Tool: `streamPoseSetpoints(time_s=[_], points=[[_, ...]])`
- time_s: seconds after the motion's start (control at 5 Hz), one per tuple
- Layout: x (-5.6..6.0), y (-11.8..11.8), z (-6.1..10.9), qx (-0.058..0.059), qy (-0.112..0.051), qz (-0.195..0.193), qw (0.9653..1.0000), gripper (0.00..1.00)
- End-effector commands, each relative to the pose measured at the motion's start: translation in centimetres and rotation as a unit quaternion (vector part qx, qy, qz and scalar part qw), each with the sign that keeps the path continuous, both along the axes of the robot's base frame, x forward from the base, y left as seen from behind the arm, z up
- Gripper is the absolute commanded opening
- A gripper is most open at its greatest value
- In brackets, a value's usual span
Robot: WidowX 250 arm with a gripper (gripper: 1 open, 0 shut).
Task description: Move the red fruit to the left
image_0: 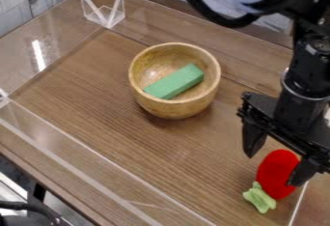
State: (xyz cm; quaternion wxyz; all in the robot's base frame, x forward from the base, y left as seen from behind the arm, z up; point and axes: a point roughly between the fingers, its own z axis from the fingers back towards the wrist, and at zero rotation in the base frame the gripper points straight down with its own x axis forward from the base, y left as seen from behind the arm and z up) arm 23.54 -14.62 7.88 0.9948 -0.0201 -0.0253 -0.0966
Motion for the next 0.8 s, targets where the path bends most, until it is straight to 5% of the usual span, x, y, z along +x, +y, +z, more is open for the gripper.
streamPoseSetpoints(time_s=[0.0,0.6], points=[[0.48,-0.03,1.44,-0.015,-0.028,0.002,0.9995,1.0],[0.79,0.15,1.61,-0.019,-0.031,0.012,0.9993,1.0]])
